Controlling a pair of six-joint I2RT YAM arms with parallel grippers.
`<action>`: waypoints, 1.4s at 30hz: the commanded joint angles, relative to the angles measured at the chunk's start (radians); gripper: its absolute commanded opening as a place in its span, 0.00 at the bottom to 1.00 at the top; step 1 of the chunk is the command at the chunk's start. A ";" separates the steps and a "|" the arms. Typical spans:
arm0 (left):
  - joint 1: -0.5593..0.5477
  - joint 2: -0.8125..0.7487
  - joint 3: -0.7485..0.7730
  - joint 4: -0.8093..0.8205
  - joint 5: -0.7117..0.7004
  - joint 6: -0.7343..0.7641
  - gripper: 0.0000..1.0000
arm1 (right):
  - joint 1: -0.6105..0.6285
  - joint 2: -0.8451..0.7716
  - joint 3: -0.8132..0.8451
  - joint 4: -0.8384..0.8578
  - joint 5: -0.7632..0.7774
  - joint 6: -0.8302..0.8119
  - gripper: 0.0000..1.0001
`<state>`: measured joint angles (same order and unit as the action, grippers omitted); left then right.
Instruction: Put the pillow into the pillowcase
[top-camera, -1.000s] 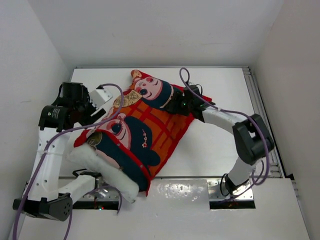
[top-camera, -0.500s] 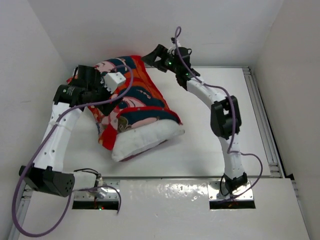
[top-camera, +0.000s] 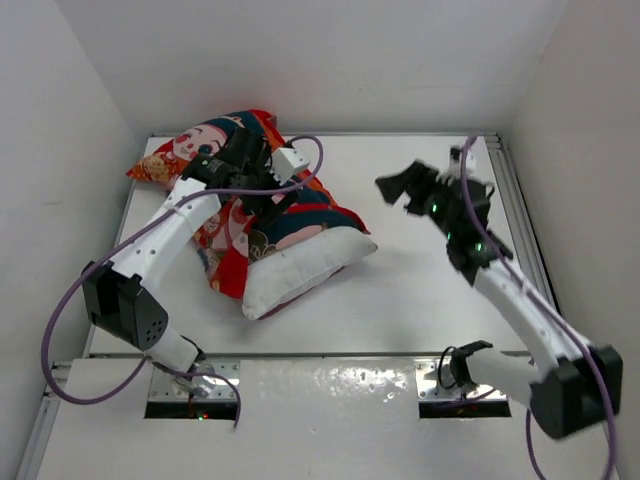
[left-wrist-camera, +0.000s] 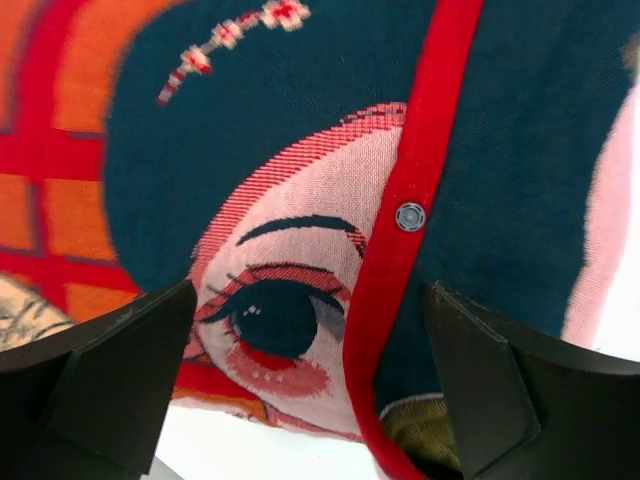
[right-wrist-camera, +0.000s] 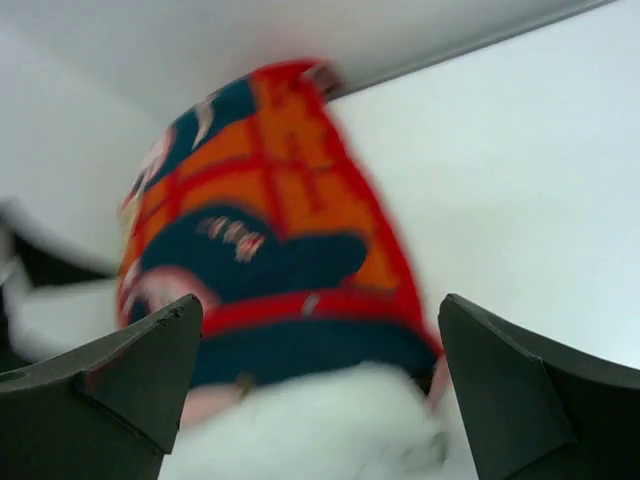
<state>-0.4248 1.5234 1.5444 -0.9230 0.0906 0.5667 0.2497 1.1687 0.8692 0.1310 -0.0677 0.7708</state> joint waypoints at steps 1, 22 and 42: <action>-0.002 0.029 0.061 0.001 0.005 -0.013 0.94 | 0.141 -0.127 -0.253 -0.019 0.103 0.014 0.99; -0.071 -0.055 -0.078 0.039 -0.132 -0.086 0.00 | 0.494 0.354 -0.394 0.791 0.085 0.401 0.73; -0.477 0.018 0.309 -0.198 0.242 -0.011 0.47 | 0.244 0.712 0.122 0.802 0.138 0.547 0.03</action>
<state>-0.8570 1.5307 1.8694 -1.1618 0.1982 0.5880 0.5552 1.8458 0.9787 0.8562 0.0418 1.2419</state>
